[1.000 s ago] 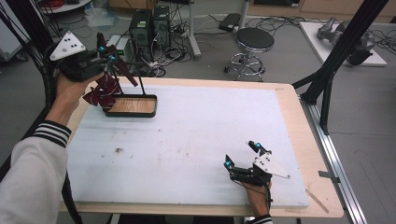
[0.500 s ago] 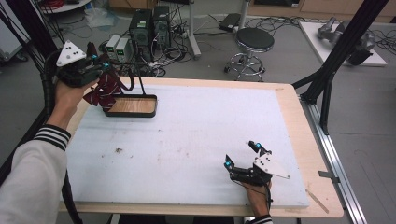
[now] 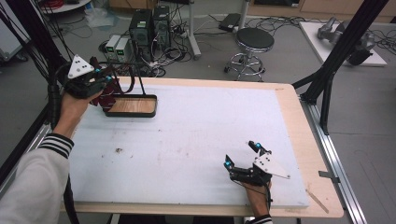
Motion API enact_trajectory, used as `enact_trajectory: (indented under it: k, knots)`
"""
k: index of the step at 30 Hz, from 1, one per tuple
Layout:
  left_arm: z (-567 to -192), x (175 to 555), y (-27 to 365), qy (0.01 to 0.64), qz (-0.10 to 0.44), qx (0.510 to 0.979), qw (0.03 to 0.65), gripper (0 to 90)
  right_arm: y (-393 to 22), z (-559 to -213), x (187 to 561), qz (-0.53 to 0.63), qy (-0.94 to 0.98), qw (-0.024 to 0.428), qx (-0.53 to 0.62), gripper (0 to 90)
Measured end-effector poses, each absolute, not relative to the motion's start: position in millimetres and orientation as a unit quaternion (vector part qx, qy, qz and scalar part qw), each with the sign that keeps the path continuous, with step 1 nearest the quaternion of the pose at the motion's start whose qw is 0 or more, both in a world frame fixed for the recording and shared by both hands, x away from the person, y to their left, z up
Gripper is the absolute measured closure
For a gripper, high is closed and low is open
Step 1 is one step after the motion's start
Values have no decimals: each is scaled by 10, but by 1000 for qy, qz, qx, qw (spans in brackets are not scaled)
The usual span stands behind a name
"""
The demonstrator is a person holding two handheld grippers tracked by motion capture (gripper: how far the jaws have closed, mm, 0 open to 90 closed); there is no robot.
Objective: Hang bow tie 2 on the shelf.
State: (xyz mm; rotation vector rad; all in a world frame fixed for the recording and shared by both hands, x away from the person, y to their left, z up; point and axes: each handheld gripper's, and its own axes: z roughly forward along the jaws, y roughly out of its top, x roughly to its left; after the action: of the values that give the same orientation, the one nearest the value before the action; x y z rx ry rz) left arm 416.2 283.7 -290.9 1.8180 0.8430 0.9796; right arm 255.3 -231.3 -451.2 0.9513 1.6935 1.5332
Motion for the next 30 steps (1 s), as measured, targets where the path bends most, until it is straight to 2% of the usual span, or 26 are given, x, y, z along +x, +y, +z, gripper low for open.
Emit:
enact_trajectory:
  k: [19, 30]
  knots:
    - [-3319, 4108, 2841, 364, 354, 735, 449, 763, -2311, -4512, 2551, 586, 647, 325, 364, 8]
    - [-3555, 4260, 2801, 382, 326, 726, 469, 762, -2315, -4514, 2550, 587, 645, 329, 362, 8]
